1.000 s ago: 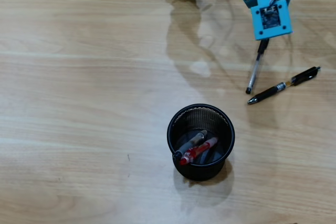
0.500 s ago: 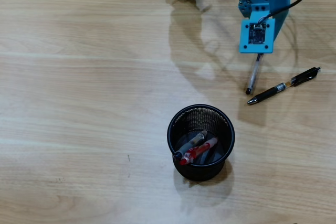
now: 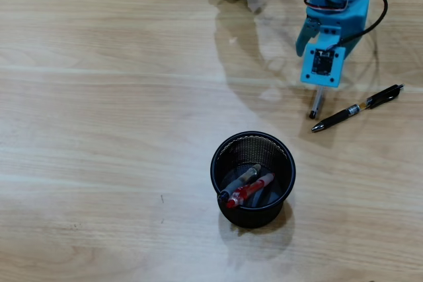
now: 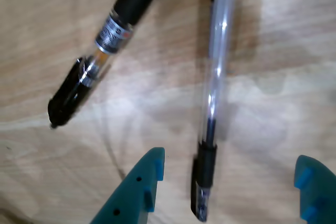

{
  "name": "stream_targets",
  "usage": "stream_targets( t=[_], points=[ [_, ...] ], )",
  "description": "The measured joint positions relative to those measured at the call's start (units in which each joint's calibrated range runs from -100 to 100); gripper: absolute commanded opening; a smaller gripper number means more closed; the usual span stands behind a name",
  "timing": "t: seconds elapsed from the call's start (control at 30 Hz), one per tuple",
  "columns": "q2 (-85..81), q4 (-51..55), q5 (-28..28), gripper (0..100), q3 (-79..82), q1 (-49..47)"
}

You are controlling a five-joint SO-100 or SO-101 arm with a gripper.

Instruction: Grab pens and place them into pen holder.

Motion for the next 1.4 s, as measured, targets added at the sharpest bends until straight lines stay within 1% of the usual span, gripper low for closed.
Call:
stream_targets(
  t=[0.17, 0.23, 0.33, 0.47, 0.57, 0.77, 0.83, 1.4],
  points=[
    [5.69, -6.91, -0.1, 28, -0.09, -1.81],
    [7.73, -8.55, -0.99, 28, -0.09, -2.19],
    [9.52, -9.32, -3.07, 28, -0.44, -3.14],
    [10.96, -9.5, -4.32, 26, -1.69, -4.57],
    [11.72, -9.5, -4.32, 21, -2.13, -4.76],
    [12.06, -9.5, -4.53, 5, -2.4, -4.86],
    [12.49, -9.5, -4.53, 2, -2.22, -4.86],
    [12.91, -10.19, -4.58, 2, -1.95, -4.76]
  ],
)
